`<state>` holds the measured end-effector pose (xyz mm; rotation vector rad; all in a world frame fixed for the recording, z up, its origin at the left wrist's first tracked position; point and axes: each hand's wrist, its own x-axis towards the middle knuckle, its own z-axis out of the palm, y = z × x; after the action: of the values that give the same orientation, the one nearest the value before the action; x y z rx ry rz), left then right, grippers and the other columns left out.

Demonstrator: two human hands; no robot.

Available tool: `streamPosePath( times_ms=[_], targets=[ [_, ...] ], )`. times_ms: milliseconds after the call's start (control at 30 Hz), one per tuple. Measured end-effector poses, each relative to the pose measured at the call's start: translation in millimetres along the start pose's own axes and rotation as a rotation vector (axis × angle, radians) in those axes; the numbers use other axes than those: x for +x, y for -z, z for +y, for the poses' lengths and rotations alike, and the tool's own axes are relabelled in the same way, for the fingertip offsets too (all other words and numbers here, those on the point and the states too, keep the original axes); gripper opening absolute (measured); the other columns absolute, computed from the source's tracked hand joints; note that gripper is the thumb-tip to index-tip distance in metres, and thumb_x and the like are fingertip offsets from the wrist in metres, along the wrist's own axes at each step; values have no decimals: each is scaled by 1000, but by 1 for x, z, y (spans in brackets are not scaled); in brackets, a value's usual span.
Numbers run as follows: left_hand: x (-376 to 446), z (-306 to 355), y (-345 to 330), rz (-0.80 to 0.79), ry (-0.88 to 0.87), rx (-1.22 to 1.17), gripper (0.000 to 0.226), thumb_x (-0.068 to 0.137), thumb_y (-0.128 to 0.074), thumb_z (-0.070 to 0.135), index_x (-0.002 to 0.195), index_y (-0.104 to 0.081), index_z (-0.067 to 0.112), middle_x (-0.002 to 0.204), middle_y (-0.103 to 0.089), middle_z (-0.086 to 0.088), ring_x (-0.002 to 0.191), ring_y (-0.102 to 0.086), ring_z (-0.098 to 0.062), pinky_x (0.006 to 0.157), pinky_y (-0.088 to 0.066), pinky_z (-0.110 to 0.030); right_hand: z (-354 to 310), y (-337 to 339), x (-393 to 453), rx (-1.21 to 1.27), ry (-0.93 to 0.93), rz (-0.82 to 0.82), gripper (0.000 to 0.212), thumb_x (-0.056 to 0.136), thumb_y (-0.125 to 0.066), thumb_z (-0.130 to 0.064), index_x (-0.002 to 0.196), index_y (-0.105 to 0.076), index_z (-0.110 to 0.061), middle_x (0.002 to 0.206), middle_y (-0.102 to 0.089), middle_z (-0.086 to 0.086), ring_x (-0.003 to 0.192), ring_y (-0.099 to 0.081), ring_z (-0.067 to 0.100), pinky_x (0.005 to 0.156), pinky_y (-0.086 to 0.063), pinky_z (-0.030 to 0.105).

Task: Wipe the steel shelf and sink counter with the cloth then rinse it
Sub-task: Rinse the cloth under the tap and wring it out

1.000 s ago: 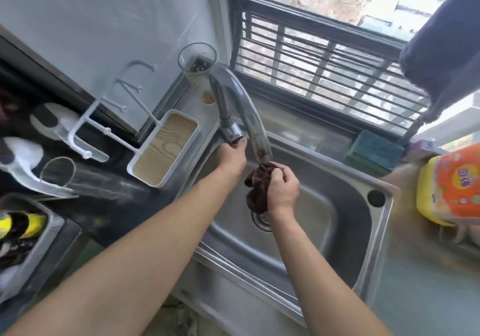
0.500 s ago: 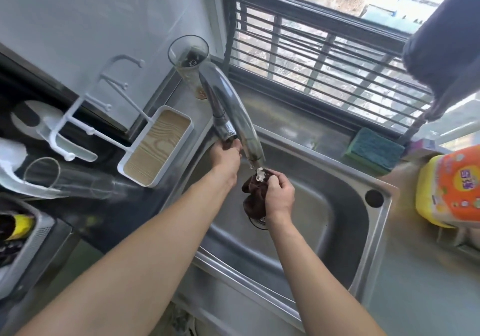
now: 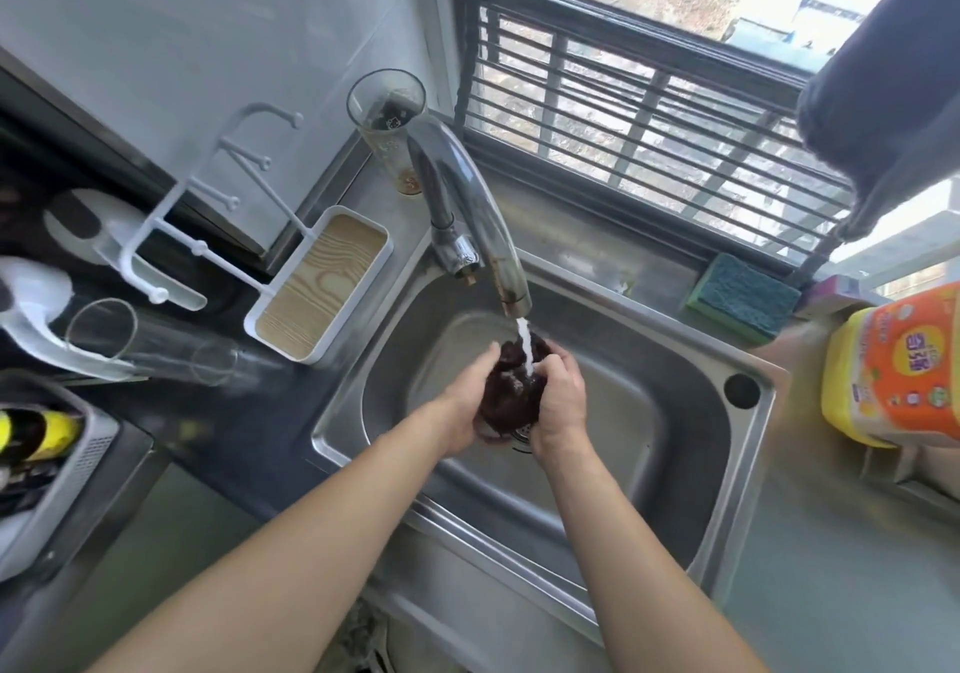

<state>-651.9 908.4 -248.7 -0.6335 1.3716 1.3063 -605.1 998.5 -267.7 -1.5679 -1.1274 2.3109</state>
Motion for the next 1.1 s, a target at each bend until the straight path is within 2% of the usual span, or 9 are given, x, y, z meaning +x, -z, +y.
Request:
streamPosePath(
  times_ms=[100,200,367,467,600,700,800,933,1100],
  targets=[
    [-5,-15,2,-136,18,-109,35,98,-54,44,113,-71,17,103,-75,-10,88,-73,-24,77,-61,-42,0,9,-2,-162,54,-76,44,71,-54,-12,112,-70,-15,104,-76,9,92,-71,22,81,-59,35],
    [-1,-19,1,16,-86,0,27,97,-56,13,123,-64,15,95,-70,-10,80,-67,-20,66,-56,-33,-2,16,0,-320,190,-5,34,84,-58,-2,115,-66,-12,111,-73,12,106,-69,25,99,-54,40],
    [7,-19,9,196,-247,110,37,86,-55,-4,110,-63,24,97,-70,-9,77,-63,-20,60,-51,-26,-5,22,5,-441,151,-12,39,82,-69,-4,120,-63,-13,112,-71,8,105,-68,21,93,-55,31],
    [9,-23,16,283,-531,471,41,82,-54,-7,113,-62,19,109,-69,-8,97,-65,-21,84,-56,-31,-7,22,5,-639,183,-137,33,81,-74,-9,113,-69,-15,106,-74,6,103,-69,23,97,-54,39],
    [11,-23,24,413,-755,874,50,84,-56,1,130,-57,21,118,-63,-10,111,-58,-27,100,-46,-37,-8,20,2,-810,390,-100,11,90,-68,-15,99,-73,-18,93,-74,-3,91,-66,17,82,-46,26],
    [11,-22,28,496,-684,889,46,87,-63,10,131,-50,14,119,-65,-14,110,-61,-32,95,-49,-38,-10,18,2,-731,408,24,14,99,-56,-25,101,-67,-17,91,-68,-3,92,-61,19,80,-39,26],
    [12,-24,32,444,-598,915,41,85,-64,13,124,-53,14,119,-67,-10,111,-61,-29,94,-48,-33,-8,14,1,-602,318,56,20,102,-47,-28,100,-62,-15,95,-67,-1,99,-60,24,84,-40,31],
    [12,-27,27,285,-521,880,56,79,-61,9,132,-50,23,124,-66,-6,117,-60,-26,100,-48,-34,-9,5,0,-345,231,51,39,87,-43,-31,97,-64,-1,102,-71,21,104,-63,40,98,-49,54],
    [8,-34,18,132,-427,468,53,90,-49,-3,137,-51,22,128,-64,-9,119,-59,-21,103,-47,-33,-10,1,-1,-215,184,-29,35,87,-65,-39,94,-67,-5,94,-76,20,88,-71,37,85,-59,47]
  ],
)
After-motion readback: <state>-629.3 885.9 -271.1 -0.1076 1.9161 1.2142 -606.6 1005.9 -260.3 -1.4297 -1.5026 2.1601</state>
